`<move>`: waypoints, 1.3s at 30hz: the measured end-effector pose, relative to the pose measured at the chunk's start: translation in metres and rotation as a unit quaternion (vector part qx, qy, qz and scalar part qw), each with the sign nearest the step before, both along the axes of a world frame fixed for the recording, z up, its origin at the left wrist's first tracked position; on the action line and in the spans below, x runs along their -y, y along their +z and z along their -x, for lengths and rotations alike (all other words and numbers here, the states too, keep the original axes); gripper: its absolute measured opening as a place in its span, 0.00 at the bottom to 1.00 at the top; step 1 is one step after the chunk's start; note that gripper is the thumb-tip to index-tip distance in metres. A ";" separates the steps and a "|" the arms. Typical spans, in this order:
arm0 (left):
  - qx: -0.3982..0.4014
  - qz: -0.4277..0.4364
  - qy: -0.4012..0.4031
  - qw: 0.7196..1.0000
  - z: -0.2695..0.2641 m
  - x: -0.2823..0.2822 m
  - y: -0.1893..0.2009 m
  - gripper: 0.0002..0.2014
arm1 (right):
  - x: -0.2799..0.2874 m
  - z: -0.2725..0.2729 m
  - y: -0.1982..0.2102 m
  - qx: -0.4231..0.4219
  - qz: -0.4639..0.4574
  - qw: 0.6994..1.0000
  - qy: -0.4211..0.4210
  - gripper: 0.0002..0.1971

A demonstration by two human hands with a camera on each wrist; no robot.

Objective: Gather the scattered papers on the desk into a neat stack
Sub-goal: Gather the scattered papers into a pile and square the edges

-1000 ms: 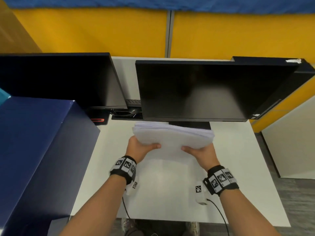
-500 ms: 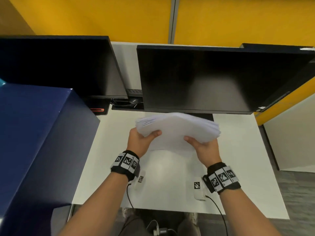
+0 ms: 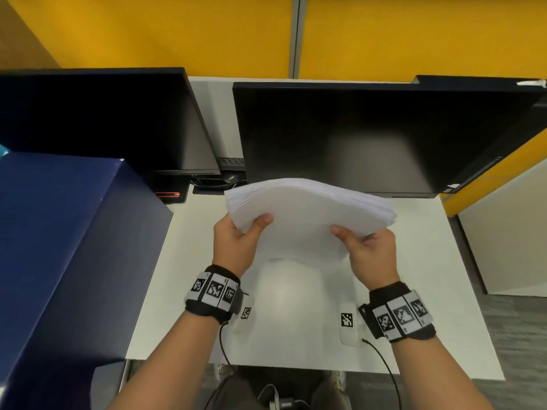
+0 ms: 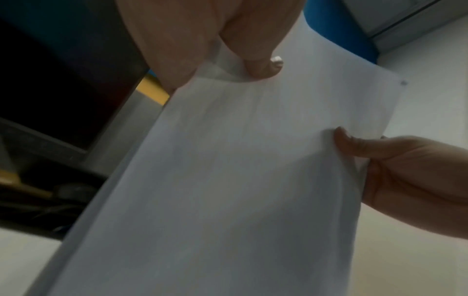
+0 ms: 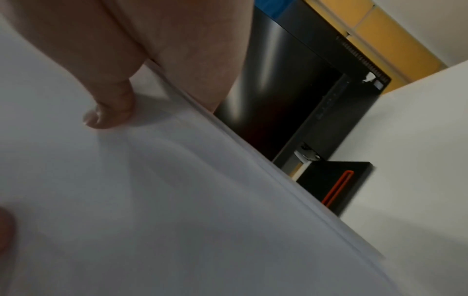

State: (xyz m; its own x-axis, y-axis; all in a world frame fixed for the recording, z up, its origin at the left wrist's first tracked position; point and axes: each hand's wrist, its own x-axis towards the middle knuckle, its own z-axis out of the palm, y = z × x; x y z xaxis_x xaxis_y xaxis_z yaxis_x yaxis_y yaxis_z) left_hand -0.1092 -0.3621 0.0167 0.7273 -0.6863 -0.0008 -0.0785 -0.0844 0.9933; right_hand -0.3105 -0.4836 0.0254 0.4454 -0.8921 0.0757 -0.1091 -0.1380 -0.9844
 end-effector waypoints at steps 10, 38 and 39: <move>-0.019 0.039 0.043 0.998 0.018 0.004 0.004 0.31 | -0.005 -0.001 -0.023 -0.035 -0.043 0.998 -0.028 0.24; -0.144 0.102 0.137 0.975 -0.031 0.011 0.027 0.04 | 0.026 0.015 -0.024 -0.094 -0.093 0.991 0.036 0.10; -0.188 0.135 0.141 0.963 -0.036 0.009 0.027 0.03 | 0.025 0.018 -0.025 -0.083 -0.114 0.990 0.009 0.11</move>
